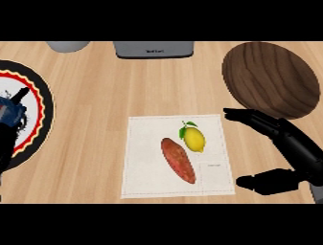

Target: Pick the sweet potato from the placemat and place it in the bowl

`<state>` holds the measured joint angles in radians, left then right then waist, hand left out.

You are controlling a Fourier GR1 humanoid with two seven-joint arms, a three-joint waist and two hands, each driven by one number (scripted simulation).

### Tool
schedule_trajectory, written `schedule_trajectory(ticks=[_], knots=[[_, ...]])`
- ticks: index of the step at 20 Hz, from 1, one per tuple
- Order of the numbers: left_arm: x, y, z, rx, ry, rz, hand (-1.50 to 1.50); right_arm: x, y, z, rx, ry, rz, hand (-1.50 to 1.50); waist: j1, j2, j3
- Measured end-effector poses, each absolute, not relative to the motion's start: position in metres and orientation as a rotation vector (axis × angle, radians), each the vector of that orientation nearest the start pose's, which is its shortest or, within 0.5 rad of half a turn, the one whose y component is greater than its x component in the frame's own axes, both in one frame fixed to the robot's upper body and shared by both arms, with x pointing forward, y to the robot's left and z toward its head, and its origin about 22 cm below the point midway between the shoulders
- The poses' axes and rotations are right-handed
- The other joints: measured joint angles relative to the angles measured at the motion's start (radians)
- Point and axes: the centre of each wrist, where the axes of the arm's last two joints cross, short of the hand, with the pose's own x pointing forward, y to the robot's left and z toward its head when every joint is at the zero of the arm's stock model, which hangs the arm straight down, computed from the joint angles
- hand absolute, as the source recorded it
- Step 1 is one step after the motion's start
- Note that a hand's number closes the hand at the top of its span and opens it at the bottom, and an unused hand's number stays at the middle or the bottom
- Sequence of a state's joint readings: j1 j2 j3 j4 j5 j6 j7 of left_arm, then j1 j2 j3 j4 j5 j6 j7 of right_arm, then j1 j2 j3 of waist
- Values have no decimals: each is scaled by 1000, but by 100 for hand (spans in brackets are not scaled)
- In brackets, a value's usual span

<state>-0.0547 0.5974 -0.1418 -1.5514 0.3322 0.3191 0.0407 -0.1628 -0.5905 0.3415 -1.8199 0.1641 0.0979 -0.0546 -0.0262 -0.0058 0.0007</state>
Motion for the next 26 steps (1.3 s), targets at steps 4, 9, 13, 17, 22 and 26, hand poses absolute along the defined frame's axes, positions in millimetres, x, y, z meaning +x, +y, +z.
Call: schedule_trajectory(ticks=[4, 9, 13, 17, 22, 26], knots=[[267, 316, 57, 340, -1552, -58, 0, 237, -245, 121, -216, -1769, 1034, -150, 12, 3, -1], [275, 309, 56, 333, -1564, -71, 0, 249, -229, 153, -243, -1740, 1058, -150, 24, 5, -1], [276, 306, 55, 324, -1563, -79, 0, 264, -211, 183, -259, -1703, 1114, -150, 31, 6, -2], [276, 305, 59, 315, -1567, -81, 0, 280, -192, 201, -292, -1589, 1274, -150, 43, 7, -2], [278, 302, 54, 315, -1573, -88, 0, 298, -154, 201, -308, -1414, 1461, -150, 48, 8, -3], [277, 304, 57, 313, -1575, -82, 0, 315, -135, 193, -278, -1281, 1565, -150, 46, 8, -2]])
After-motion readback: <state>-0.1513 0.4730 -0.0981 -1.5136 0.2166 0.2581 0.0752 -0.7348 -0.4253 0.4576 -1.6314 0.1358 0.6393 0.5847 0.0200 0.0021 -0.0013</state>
